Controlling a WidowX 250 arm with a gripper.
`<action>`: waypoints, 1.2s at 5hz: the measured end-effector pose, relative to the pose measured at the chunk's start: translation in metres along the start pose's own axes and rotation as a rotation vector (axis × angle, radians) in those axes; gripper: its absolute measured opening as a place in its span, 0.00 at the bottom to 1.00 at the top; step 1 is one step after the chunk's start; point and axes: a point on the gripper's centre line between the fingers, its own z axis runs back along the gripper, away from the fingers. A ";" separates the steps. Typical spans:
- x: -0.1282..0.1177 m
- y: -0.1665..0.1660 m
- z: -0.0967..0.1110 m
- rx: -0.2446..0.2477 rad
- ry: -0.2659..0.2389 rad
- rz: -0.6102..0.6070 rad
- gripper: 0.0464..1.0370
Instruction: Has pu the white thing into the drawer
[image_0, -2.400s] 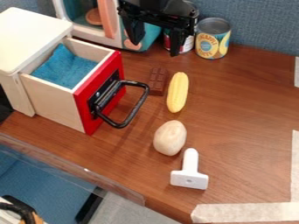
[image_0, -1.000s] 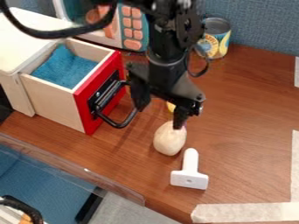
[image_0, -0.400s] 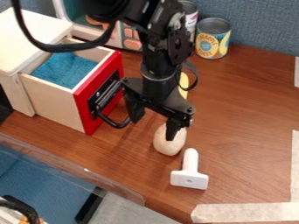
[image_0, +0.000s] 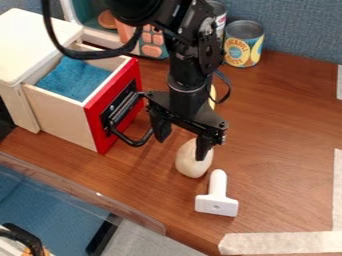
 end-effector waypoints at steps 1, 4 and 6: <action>0.006 -0.002 0.003 -0.032 -0.012 0.017 0.96; 0.006 -0.004 -0.018 -0.023 0.022 0.036 0.96; 0.008 -0.005 -0.026 -0.021 0.024 0.056 0.76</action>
